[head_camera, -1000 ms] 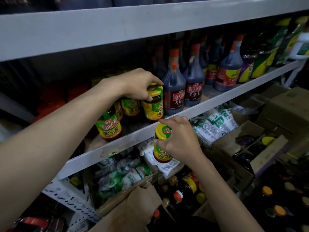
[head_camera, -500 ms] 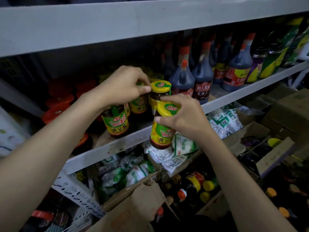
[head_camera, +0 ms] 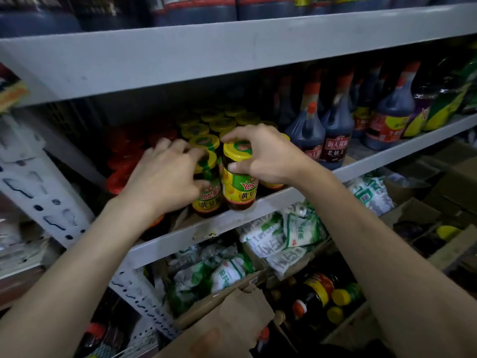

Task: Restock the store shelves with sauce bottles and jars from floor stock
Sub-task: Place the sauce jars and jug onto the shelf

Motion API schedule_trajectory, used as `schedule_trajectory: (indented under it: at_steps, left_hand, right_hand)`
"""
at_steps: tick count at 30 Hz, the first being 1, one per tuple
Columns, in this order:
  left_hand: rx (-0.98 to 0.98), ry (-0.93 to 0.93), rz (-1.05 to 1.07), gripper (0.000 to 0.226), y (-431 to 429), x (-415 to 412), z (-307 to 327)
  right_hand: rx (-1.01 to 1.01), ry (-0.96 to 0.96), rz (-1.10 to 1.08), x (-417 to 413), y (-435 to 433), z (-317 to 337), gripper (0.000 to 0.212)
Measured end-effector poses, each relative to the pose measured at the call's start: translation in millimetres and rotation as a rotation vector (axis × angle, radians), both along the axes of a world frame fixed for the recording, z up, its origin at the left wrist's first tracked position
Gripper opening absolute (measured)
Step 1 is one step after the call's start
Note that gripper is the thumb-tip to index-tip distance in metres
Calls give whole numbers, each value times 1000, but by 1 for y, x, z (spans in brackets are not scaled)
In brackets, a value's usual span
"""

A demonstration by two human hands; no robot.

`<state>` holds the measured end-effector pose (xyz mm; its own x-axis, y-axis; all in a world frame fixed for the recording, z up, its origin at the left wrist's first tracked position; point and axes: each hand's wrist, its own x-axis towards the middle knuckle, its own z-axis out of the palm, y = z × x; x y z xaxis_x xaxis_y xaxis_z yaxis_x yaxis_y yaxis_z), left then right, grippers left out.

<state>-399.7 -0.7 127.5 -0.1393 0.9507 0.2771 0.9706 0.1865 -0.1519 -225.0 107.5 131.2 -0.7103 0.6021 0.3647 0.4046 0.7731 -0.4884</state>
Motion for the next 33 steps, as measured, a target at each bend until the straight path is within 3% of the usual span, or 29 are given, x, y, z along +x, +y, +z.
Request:
schedule_trajectory:
  at_steps: [5, 12, 17, 20, 24, 27, 31, 33]
  left_hand:
    - [85, 102, -31, 75, -4, 0, -16]
    - [143, 34, -136, 67, -3, -5, -19]
    - [56, 84, -118, 71, 7, -6, -4]
    - [-99, 122, -47, 92, 14, -4, -1]
    - [-117, 178, -28, 99, 16, -3, -4]
    - [-46, 246, -119, 98, 14, -6, -5]
    - [-17, 193, -197, 97, 16, -4, -4]
    - [-8, 180, -197, 96, 20, -1, -2]
  right_hand:
    - [187, -177, -33, -19, 9, -6, 57]
    - [324, -296, -79, -20, 14, -22, 54]
    - [418, -341, -169, -18, 5, -32, 57]
    - [477, -224, -249, -13, -8, -47, 53]
    - [563, 188, -470, 0, -32, -85, 35]
    - [387, 215, -528, -2, -48, -110, 28]
    - [40, 261, -472, -11, -49, -122, 30]
    - [-10, 297, -463, -14, -48, -121, 30]
